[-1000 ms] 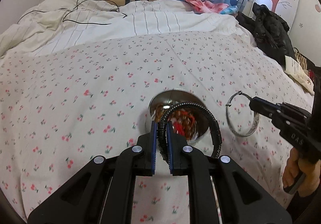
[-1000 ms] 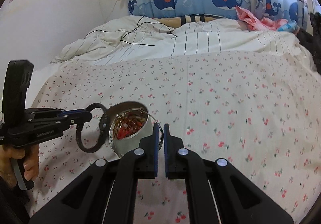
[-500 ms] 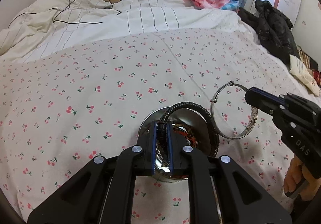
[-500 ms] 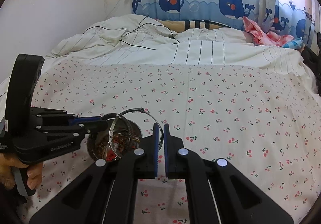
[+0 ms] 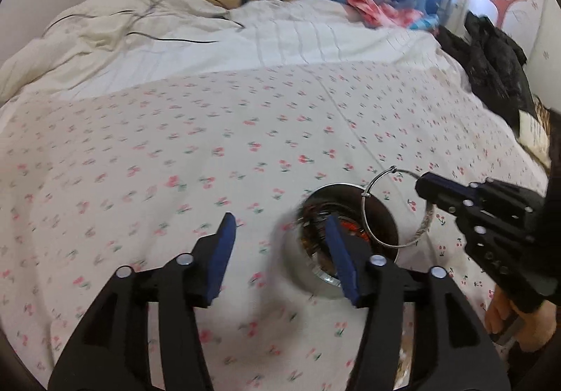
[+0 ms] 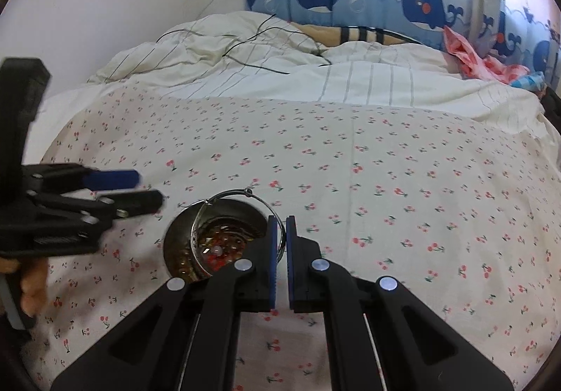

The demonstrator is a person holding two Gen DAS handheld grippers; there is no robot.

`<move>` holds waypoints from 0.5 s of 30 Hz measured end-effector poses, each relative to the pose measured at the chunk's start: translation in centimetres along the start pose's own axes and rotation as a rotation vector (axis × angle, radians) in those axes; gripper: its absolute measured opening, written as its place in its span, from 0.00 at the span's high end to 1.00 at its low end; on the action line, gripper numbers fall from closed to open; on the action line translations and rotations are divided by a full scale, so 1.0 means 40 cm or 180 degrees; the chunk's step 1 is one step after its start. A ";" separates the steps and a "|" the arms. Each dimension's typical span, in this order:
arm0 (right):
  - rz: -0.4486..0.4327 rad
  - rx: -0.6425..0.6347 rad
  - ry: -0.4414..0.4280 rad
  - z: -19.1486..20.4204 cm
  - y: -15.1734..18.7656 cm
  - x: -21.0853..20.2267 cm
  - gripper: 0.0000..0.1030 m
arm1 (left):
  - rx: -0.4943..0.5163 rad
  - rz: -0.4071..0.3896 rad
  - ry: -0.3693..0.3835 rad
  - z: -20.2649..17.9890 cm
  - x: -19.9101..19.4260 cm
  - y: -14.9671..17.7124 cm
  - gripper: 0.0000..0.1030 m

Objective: Organize jewelry
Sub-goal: 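Carry both bracelets over the silver tin and open both grippers to drop them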

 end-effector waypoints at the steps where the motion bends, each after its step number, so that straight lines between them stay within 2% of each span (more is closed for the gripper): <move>1: 0.0010 -0.0038 -0.0003 0.010 0.002 0.006 0.95 | -0.0065 -0.0013 -0.0019 0.015 -0.017 0.014 0.47; 3: 0.0036 -0.0122 0.0012 0.033 0.008 0.022 0.95 | -0.0149 -0.0020 -0.0054 0.031 -0.035 0.036 0.41; 7: 0.0107 -0.0234 0.0076 0.062 0.026 0.054 0.95 | -0.0191 0.0017 -0.0113 0.043 -0.048 0.083 0.39; 11: 0.0246 -0.0247 0.0085 0.063 0.044 0.080 0.94 | -0.0182 0.0094 -0.0041 0.030 -0.035 0.108 0.37; 13: 0.0203 -0.0205 0.0101 0.055 0.041 0.074 0.94 | -0.0159 0.0123 -0.0025 0.023 -0.026 0.112 0.36; 14: 0.0168 -0.0185 0.0106 0.051 0.036 0.067 0.93 | -0.0147 0.0141 -0.0018 0.018 -0.023 0.117 0.35; 15: 0.0115 -0.0159 0.0139 0.043 0.030 0.053 0.84 | -0.0133 0.0155 -0.0016 0.013 -0.021 0.122 0.34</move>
Point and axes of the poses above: each gripper's, at about its wrist camera, not at the fingertips, and x roughly the way its jaws point, z to its left, y to its underside, the point moved 3 cm from there along x, roughly the way its jaws point, and after that the axes turned 14 degrees about x, right-handed, at the moved point
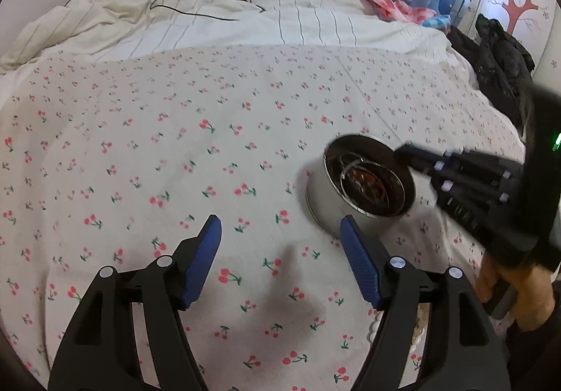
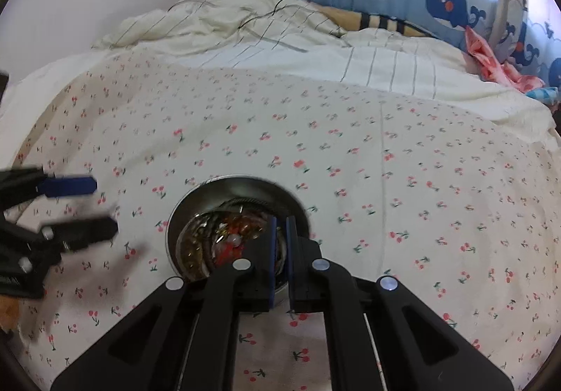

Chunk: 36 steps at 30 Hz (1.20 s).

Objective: Organize jewelry
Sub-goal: 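Carry both bracelets over the silver tin and open both grippers to drop them, then grasp the white pearl bracelet with the left gripper while the right gripper grasps the peach bead bracelet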

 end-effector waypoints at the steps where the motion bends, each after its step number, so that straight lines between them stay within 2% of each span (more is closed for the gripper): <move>1: -0.0039 0.0016 0.0008 -0.005 -0.005 -0.010 0.74 | 0.0022 0.0016 -0.0016 -0.005 0.001 0.009 0.33; 2: -0.0098 0.0033 0.0014 -0.011 -0.009 -0.026 0.59 | 0.0035 0.0026 -0.0038 -0.009 0.000 0.017 0.32; 3: -0.0167 0.0047 0.0021 -0.018 -0.011 -0.051 0.57 | 0.0037 0.0032 -0.0058 -0.011 -0.003 0.029 0.31; 8: -0.0158 0.0093 -0.0005 -0.047 0.027 -0.136 0.56 | -0.0019 0.0101 -0.0042 -0.015 -0.016 0.091 0.29; 15: 0.0316 0.0099 0.0017 -0.081 0.232 -0.171 0.54 | 0.0128 0.0101 0.0028 -0.057 -0.030 0.109 0.27; 17: 0.0345 0.0003 0.0024 -0.062 0.245 -0.163 0.51 | 0.0158 0.0116 0.0090 -0.065 -0.029 0.112 0.27; 19: 0.0324 -0.0142 0.0063 -0.038 0.250 -0.150 0.47 | 0.0249 0.0169 0.0295 -0.082 -0.023 0.118 0.27; 22: 0.0396 -0.0216 0.0049 -0.023 0.265 -0.126 0.47 | 0.0457 0.0221 0.0327 -0.112 -0.017 0.124 0.27; 27: 0.0425 -0.0412 0.0234 -0.004 0.280 -0.099 0.42 | 0.0770 0.0391 0.0306 -0.163 0.008 0.145 0.27; 32: 0.0407 -0.0500 0.0456 -0.006 0.284 -0.089 0.37 | 0.1041 0.0512 0.0121 -0.197 0.029 0.165 0.27; 35: 0.0258 -0.0621 0.0937 -0.029 0.276 -0.090 0.36 | 0.1133 0.0473 -0.0142 -0.194 0.029 0.164 0.26; 36: 0.0247 -0.0578 0.0992 -0.041 0.272 -0.091 0.36 | 0.1109 0.0470 -0.0230 -0.183 0.029 0.161 0.26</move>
Point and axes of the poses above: each gripper's, at about its wrist camera, not at the fingertips, and x roughly the way its jaws point, z to its left, y to its underside, the point moved 3 cm from there along x, roughly the way its jaws point, and after that the axes turned 14 degrees about x, right-handed, at the moved point
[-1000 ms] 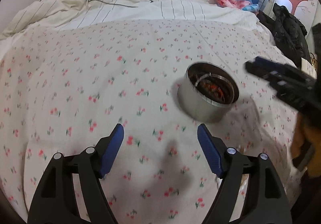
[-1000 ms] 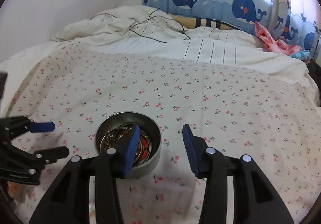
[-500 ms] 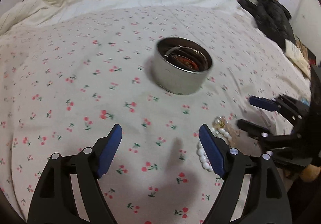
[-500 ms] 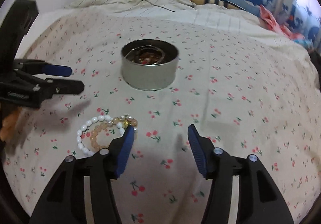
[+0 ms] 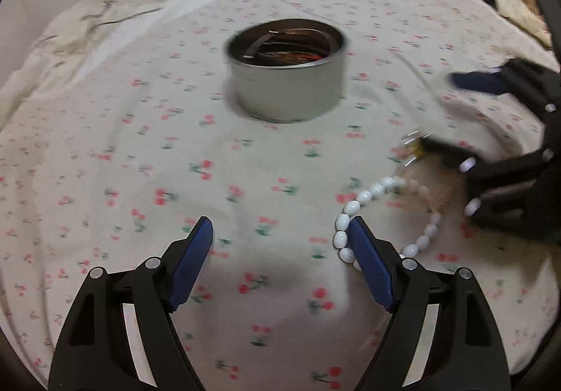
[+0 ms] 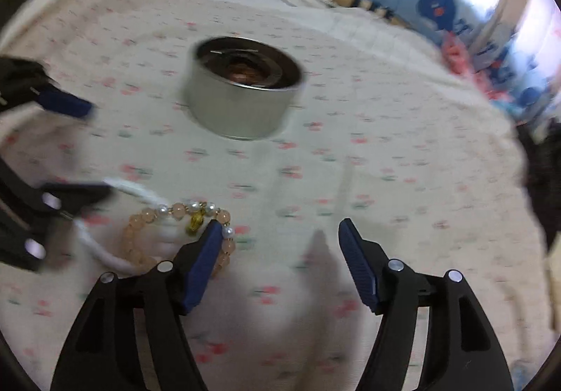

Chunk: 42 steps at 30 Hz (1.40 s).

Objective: Organize jewelry
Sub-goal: 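Grasp the white pearl bracelet with the left gripper while the right gripper grasps the peach bead bracelet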

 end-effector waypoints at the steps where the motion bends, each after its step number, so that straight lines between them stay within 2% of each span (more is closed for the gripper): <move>1: 0.0008 0.0117 0.0062 -0.026 -0.004 0.002 0.36 | -0.0086 0.0015 -0.0139 0.021 -0.001 0.004 0.26; 3: 0.0009 0.0240 0.0085 -0.057 -0.009 -0.002 0.36 | -0.0248 0.0046 -0.0226 0.054 -0.002 0.013 0.26; 5: 0.0060 0.0390 -0.0126 -0.076 -0.010 -0.007 0.36 | -0.0387 0.0044 -0.0095 0.072 -0.001 0.023 0.26; 8: 0.0152 0.0546 -0.0621 -0.084 -0.011 -0.018 0.36 | -0.0286 0.0050 0.0076 0.048 0.003 0.027 0.26; 12: 0.0276 0.0521 -0.0917 -0.062 -0.005 -0.017 0.36 | -0.0199 0.0025 0.0129 0.033 0.009 0.025 0.26; 13: 0.0303 0.0539 -0.0949 -0.059 -0.004 -0.015 0.37 | -0.0243 0.0018 0.0174 0.038 0.010 0.028 0.26; 15: 0.0374 0.0595 -0.1002 -0.064 0.000 -0.002 0.47 | -0.0296 0.0000 0.0222 0.037 0.015 0.029 0.26; 20: 0.0457 0.0771 -0.1057 -0.077 0.001 0.023 0.54 | -0.0354 -0.0044 0.0253 0.034 0.025 0.027 0.27; 22: 0.0433 0.0722 -0.1004 -0.071 0.006 0.019 0.65 | -0.0375 -0.0092 0.0339 0.035 0.030 0.022 0.41; 23: 0.0422 0.0689 -0.1010 -0.065 0.005 0.018 0.79 | -0.0374 -0.0114 0.0408 0.029 0.027 0.020 0.55; 24: 0.0406 0.0644 -0.1013 -0.061 0.005 0.013 0.89 | -0.0324 -0.0134 0.0468 0.021 0.022 0.017 0.78; 26: 0.0337 0.0564 -0.0964 -0.053 0.003 0.005 0.92 | -0.0217 -0.0150 0.0473 0.007 0.014 0.011 0.94; 31: 0.0073 0.0647 -0.0865 -0.077 -0.021 -0.019 0.92 | -0.0416 -0.0308 0.0438 0.041 -0.007 0.007 0.94; 33: 0.0070 0.0684 -0.0849 -0.085 -0.024 -0.015 0.92 | -0.0485 -0.0330 0.0402 0.056 -0.009 0.008 0.94; 36: 0.0098 0.0732 -0.0821 -0.095 -0.026 -0.010 0.90 | -0.0539 -0.0233 0.0395 0.063 0.009 0.016 0.93; 37: 0.0149 0.0740 -0.0799 -0.096 -0.025 -0.002 0.86 | -0.0550 -0.0194 0.0408 0.063 0.016 0.019 0.93; 38: 0.0176 0.0748 -0.0782 -0.097 -0.023 0.004 0.69 | -0.0538 -0.0174 0.0409 0.063 0.019 0.021 0.92; 39: 0.0184 0.0746 -0.0766 -0.096 -0.021 0.007 0.55 | -0.0530 -0.0167 0.0403 0.062 0.020 0.020 0.91; 40: 0.0188 0.0724 -0.0757 -0.094 -0.020 0.008 0.55 | -0.0536 -0.0160 0.0396 0.064 0.020 0.019 0.89; 42: 0.0224 0.0690 -0.0759 -0.088 -0.016 0.014 0.55 | -0.0560 -0.0147 0.0357 0.067 0.025 0.020 0.75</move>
Point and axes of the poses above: each gripper's, at about its wrist camera, not at the fingertips, and x roughly the way its jaws point, z to its left, y to its underside, the point moved 3 cm from there along x, roughly the way its jaws point, and after that the axes turned 14 degrees about x, right-handed, at the moved point
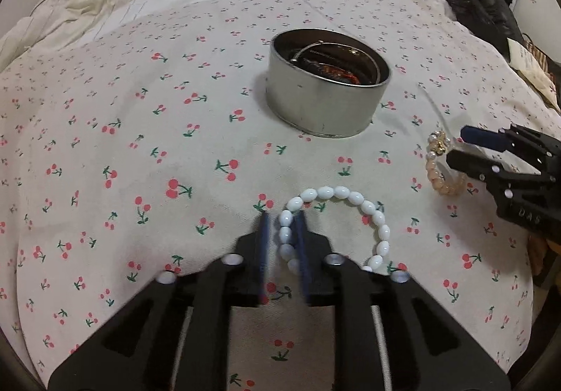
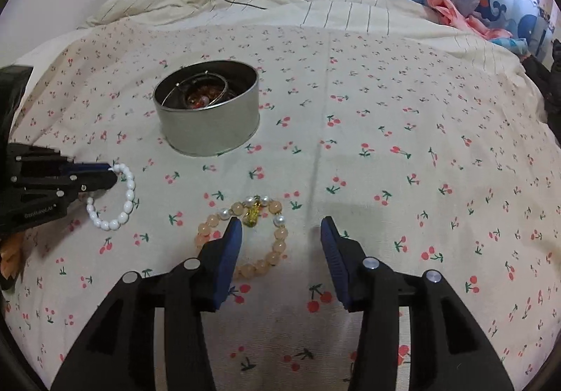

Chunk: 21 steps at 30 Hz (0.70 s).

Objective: Organize jewelry
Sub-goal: 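Grasp the white pearl bracelet with the left gripper while the right gripper grasps the peach bead bracelet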

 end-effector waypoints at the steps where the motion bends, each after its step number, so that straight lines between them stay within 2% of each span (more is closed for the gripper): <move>1: 0.0052 -0.0015 0.0013 0.001 0.004 0.011 0.55 | -0.0010 0.0007 -0.0030 0.002 0.002 0.001 0.71; 3: 0.0078 -0.0045 0.0022 0.002 0.009 0.019 0.58 | -0.0020 0.0030 -0.0097 0.005 0.008 0.002 0.52; 5: 0.0084 -0.0088 0.0003 0.009 0.014 0.020 0.64 | -0.0018 0.0049 -0.0196 0.006 0.013 0.003 0.45; 8: 0.0080 -0.0130 -0.0002 0.016 0.019 0.019 0.75 | -0.0027 0.0052 -0.0219 0.007 0.014 0.003 0.42; 12: 0.0081 -0.0101 -0.0022 0.013 0.020 0.018 0.81 | -0.0044 0.0061 -0.0270 0.012 0.016 0.002 0.36; 16: 0.0121 -0.0071 -0.0025 0.010 0.019 0.023 0.80 | -0.0050 0.0070 -0.0323 0.009 0.017 0.004 0.32; 21: 0.0136 -0.0052 0.0000 0.007 0.018 0.025 0.74 | -0.0070 0.0081 -0.0353 0.013 0.020 0.005 0.28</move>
Point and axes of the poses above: each gripper's, at about its wrist camera, not at the fingertips, and x roughly the way its jaws point, z to its left, y to its underside, the point moved 3 cm from there along x, roughly the way its jaws point, and after that the axes turned 14 degrees about x, right-handed, at the moved point
